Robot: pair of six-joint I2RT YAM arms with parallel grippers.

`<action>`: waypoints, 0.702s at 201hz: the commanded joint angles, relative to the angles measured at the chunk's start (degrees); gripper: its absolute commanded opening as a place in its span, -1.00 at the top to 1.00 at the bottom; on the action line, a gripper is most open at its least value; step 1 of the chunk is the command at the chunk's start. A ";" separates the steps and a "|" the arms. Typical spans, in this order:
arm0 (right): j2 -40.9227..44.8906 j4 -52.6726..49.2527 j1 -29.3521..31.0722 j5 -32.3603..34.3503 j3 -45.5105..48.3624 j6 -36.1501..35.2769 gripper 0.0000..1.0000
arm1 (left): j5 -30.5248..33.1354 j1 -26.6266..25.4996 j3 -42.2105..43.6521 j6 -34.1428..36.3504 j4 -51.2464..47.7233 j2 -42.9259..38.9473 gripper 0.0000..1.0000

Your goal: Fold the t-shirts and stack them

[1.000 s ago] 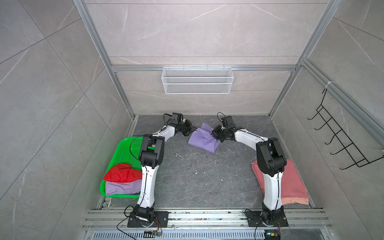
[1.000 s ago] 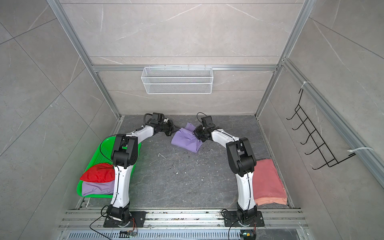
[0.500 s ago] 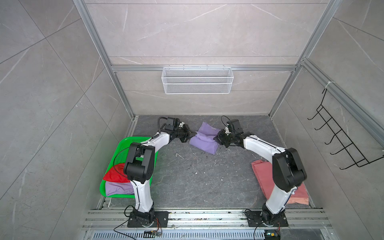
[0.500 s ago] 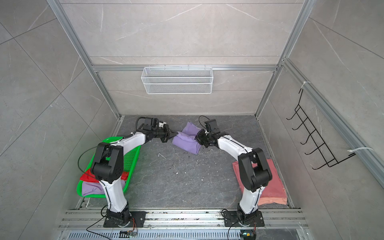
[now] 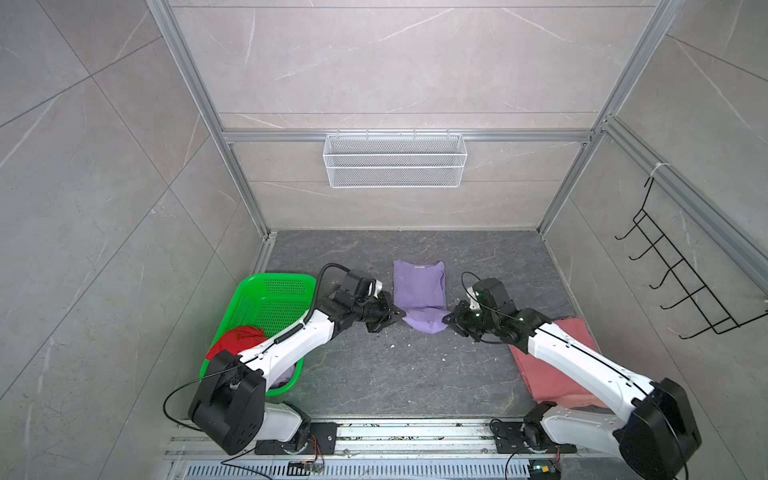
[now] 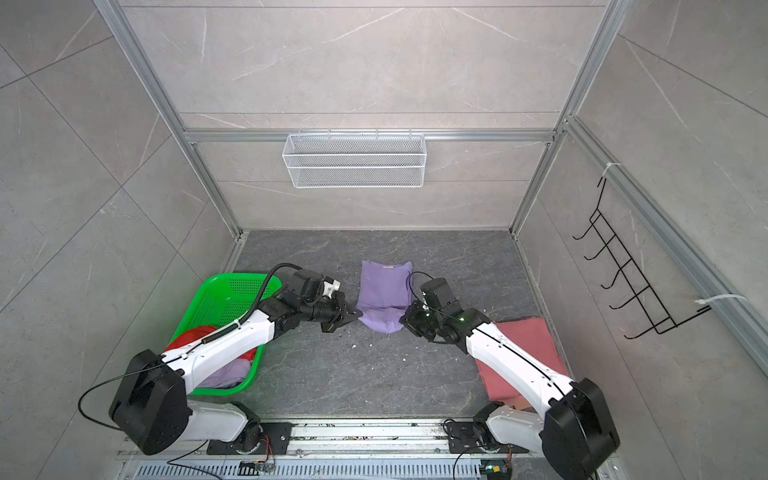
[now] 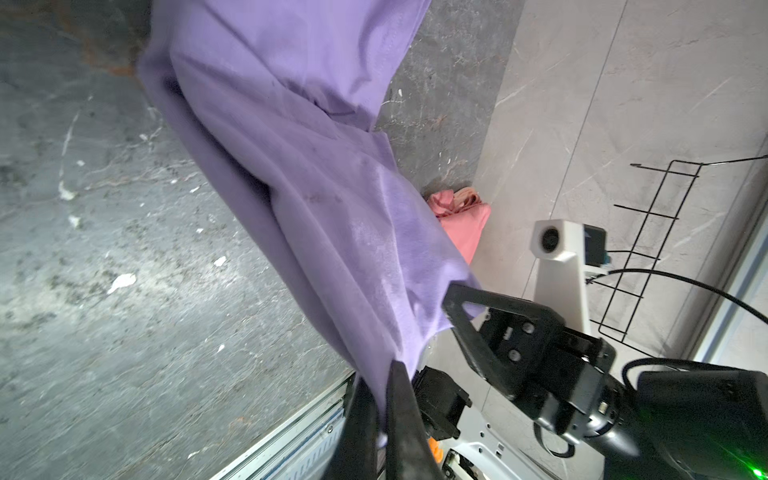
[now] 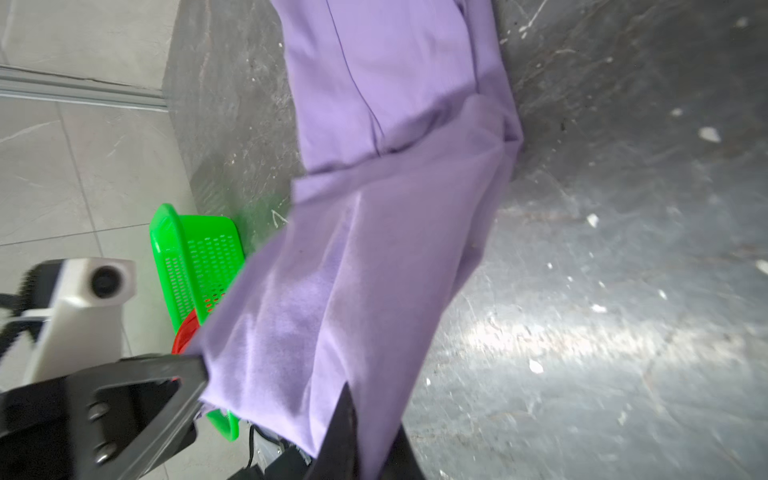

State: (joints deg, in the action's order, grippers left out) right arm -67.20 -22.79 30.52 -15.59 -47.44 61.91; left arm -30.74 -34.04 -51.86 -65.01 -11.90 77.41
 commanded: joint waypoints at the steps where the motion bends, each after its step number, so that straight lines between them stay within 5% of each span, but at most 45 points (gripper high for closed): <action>1: 2.16 -3.28 0.35 1.15 -0.61 -0.35 0.75 | 2.35 -0.21 -0.23 -1.34 -1.35 -4.13 1.00; 77: -10.99 -1.04 -1.61 5.51 -13.63 0.31 0.75 | -3.14 3.76 -13.33 4.57 -1.08 8.90 1.00; 141: -28.31 9.86 -9.75 3.50 -18.36 5.33 0.73 | -11.13 10.20 -39.17 6.54 -0.47 39.05 1.00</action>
State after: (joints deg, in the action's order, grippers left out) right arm -88.97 -18.52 23.94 -11.62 -62.17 65.45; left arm -37.23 -26.20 -83.07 -60.16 -13.89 107.66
